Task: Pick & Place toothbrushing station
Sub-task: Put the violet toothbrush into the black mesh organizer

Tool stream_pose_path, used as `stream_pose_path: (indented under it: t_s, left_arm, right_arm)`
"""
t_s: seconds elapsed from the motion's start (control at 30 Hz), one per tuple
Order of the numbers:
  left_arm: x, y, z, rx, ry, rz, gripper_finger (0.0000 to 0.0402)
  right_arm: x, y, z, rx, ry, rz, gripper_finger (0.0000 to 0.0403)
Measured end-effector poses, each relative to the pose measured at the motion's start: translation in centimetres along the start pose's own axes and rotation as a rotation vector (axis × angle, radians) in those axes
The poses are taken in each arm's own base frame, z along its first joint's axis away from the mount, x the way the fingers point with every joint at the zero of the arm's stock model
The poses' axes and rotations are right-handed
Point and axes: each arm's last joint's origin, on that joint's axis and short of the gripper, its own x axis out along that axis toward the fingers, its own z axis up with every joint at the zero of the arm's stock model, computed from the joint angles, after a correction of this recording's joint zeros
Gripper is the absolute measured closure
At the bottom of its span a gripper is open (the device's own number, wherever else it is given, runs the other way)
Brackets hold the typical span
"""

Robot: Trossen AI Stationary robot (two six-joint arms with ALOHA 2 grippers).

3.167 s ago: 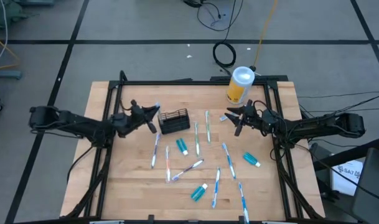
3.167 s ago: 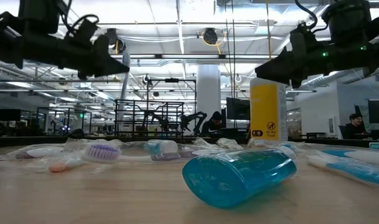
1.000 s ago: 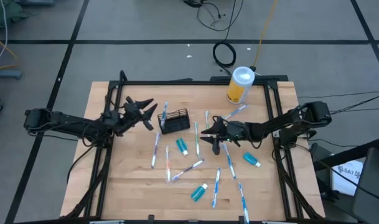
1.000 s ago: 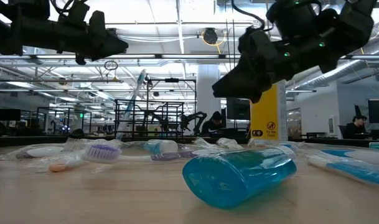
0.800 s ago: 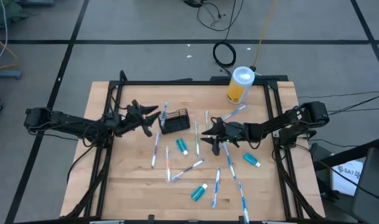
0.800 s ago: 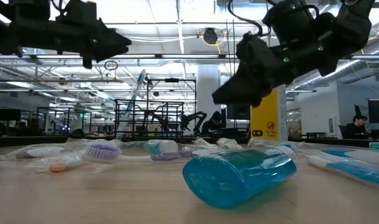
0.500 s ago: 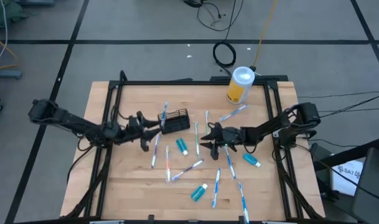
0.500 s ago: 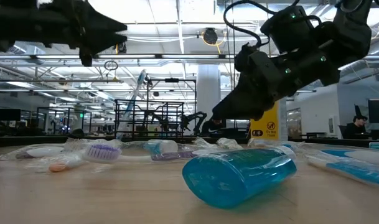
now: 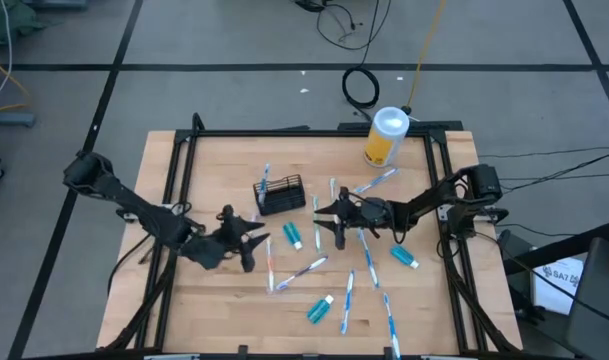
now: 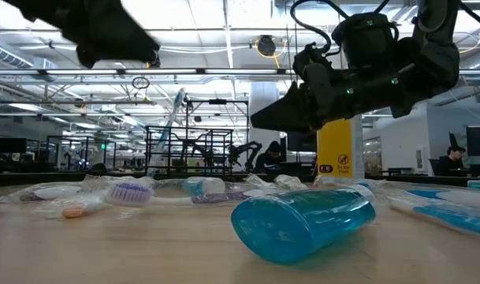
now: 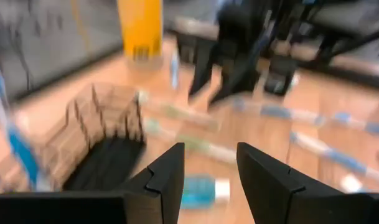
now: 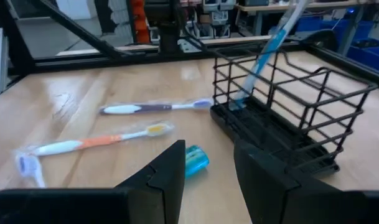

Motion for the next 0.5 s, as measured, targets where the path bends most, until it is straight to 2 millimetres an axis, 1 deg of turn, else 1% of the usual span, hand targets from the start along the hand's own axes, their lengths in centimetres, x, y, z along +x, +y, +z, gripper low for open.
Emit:
stream_pose_path:
  t_s: [0.07,0.2,0.3,0.4,0.5]
  left_arm:
    - [0.3,0.1,-0.6,-0.073,0.066,0.038,0.025]
    - [0.9,1.1,-2.0,-0.253,0.193,0.117,0.025]
    - [1.3,1.9,-2.8,-0.36,0.252,0.195,0.025]
    - [1.9,2.4,-3.3,-0.408,0.3,0.251,0.025]
    - [2.8,2.7,-3.9,-0.418,0.342,0.281,0.0249]
  right_arm:
    - [0.0,-0.1,-0.1,-0.001,0.012,-0.005,0.0271]
    - [0.0,-0.2,-0.3,-0.025,0.032,-0.006,0.0271]
    - [0.0,-0.2,-0.3,-0.035,0.027,-0.005,0.0271]
    - [0.0,-0.2,-0.2,-0.049,0.022,-0.004,0.0271]
    - [0.0,-0.2,-0.2,-0.05,0.024,-0.004,0.0271]
